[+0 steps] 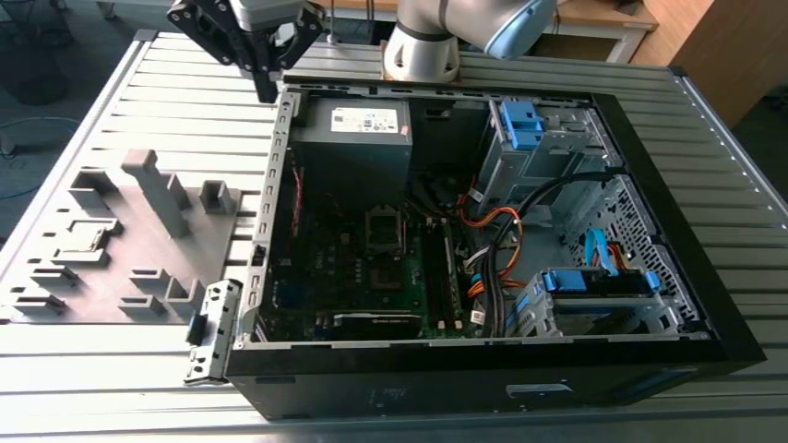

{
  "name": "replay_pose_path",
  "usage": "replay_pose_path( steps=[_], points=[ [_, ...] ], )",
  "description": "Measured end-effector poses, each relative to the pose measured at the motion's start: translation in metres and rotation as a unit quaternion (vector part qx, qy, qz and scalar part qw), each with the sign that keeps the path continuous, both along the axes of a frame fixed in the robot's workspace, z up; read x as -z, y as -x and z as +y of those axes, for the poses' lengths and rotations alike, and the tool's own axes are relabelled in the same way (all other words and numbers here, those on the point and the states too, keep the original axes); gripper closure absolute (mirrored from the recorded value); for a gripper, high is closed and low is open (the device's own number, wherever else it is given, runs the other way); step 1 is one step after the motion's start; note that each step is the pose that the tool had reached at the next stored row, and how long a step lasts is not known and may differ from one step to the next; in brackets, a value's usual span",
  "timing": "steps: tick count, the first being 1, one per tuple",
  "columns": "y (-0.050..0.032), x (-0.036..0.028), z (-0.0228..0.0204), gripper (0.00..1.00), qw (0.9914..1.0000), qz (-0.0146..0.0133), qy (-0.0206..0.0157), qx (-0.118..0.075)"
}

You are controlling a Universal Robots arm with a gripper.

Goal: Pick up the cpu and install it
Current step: 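Reach for the cpu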

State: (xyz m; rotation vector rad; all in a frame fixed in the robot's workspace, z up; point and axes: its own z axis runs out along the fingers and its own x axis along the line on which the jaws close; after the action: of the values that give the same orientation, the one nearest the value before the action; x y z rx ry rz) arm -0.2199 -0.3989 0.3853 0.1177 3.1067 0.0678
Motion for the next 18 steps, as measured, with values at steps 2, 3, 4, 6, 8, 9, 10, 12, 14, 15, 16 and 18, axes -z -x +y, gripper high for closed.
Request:
replay_pose_path(
  steps=[2,3,4,6,8,9,10,12,14,15,16,18],
  points=[
    [0.0025,0.0001,0.0,0.89,1.0,0.0,0.0,0.0],
    [0.0035,0.0001,0.0,0.89,1.0,0.0,0.0,0.0],
    [0.0043,0.0002,0.0,0.89,1.0,0.0,0.0,0.0],
    [0.0044,0.0002,0.0,0.89,1.0,0.0,0.0,0.0],
    [0.0045,0.0002,0.0,0.89,1.0,0.0,0.0,0.0],
    [0.0046,0.0002,0.0,0.89,1.0,0.0,0.0,0.0],
    [0.0046,0.0002,0.0,0.89,1.0,0.0,0.0,0.0],
    [0.0046,0.0002,0.0,0.89,1.0,0.0,0.0,0.0],
    [0.0047,0.0002,0.0,0.89,1.0,0.0,0.0,0.0],
    [0.0049,0.0002,0.0,0.89,1.0,0.0,0.0,0.0],
    [0.005,0.0002,0.0,0.89,1.0,0.0,0.0,0.0],
    [0.0057,0.0002,0.0,0.89,1.0,0.0,0.0,0.0]
  ],
)
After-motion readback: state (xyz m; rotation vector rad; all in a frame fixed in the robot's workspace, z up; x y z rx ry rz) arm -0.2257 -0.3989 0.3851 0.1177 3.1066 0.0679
